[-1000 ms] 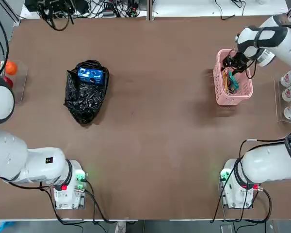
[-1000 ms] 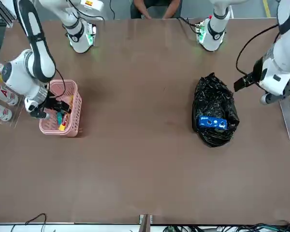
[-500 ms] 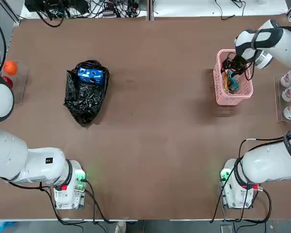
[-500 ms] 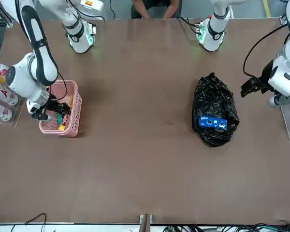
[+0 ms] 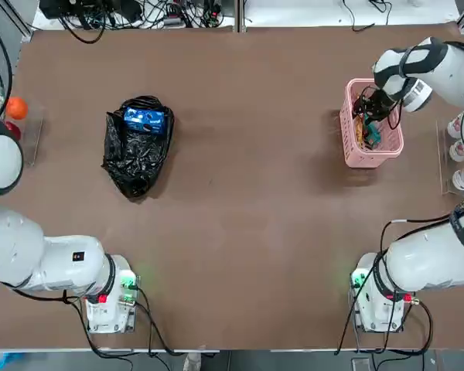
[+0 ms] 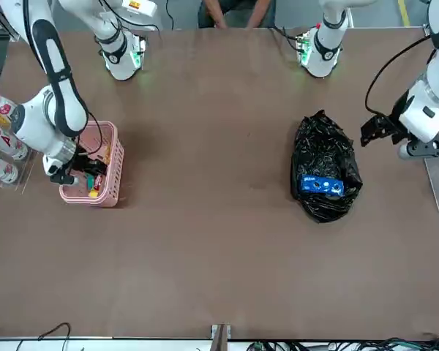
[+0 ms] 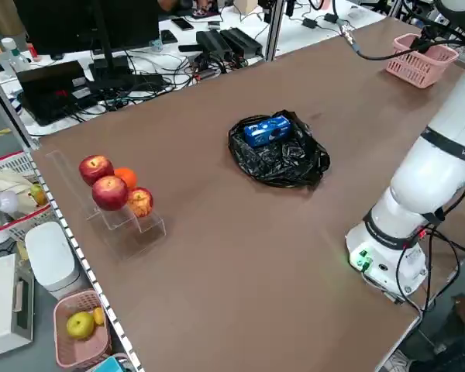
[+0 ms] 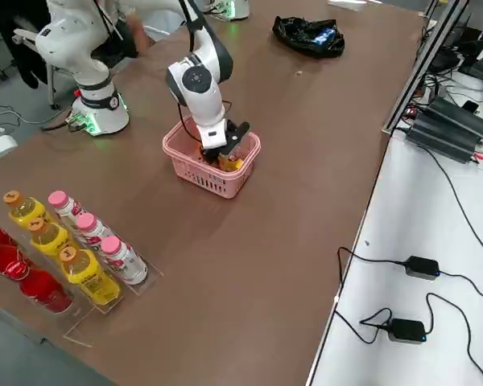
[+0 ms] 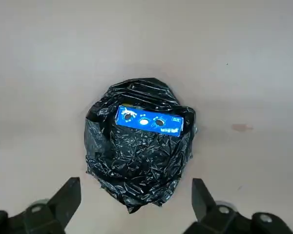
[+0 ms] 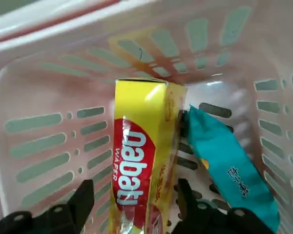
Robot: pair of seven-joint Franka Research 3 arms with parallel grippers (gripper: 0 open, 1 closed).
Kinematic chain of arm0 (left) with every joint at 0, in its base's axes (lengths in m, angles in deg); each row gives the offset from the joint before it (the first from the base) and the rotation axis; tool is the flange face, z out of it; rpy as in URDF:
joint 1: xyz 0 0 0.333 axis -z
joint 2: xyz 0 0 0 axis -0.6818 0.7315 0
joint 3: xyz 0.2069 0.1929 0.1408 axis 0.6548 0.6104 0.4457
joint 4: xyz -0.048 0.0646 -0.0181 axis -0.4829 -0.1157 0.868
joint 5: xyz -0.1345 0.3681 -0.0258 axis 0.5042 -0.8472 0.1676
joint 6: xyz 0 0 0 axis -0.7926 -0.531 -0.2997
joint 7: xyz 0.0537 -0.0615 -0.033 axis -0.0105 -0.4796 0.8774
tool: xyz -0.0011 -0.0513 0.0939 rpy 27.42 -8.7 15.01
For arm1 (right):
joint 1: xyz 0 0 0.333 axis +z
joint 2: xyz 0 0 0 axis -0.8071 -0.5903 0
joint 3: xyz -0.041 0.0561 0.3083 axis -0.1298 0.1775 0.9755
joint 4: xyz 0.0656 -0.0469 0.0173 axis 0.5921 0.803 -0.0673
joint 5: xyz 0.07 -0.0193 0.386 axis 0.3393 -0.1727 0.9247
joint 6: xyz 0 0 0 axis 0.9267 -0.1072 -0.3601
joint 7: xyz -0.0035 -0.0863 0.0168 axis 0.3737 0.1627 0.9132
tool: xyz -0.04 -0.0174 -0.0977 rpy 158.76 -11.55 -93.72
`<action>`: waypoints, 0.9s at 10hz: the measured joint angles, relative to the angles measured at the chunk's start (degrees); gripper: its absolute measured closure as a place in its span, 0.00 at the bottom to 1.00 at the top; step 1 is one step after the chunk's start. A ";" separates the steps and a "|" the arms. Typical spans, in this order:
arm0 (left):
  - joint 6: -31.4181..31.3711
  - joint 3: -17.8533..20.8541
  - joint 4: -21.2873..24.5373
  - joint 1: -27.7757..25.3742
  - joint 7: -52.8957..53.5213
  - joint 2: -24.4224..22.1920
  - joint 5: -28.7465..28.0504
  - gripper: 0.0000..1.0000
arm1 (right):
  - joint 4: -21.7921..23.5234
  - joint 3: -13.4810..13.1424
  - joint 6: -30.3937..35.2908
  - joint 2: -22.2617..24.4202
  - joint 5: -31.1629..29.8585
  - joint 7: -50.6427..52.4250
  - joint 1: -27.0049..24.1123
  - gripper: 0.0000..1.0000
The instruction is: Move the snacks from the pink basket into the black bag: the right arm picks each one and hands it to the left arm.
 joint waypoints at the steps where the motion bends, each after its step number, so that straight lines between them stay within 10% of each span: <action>1: 0.00 -0.02 0.00 0.07 0.00 0.02 0.01 0.00 | -0.03 0.00 -0.02 -0.09 0.02 0.16 0.00 0.22; 9: 0.52 0.19 -1.10 -0.24 -0.01 0.02 0.01 0.00 | -2.32 0.00 -0.68 -3.40 1.91 4.02 -1.02 0.24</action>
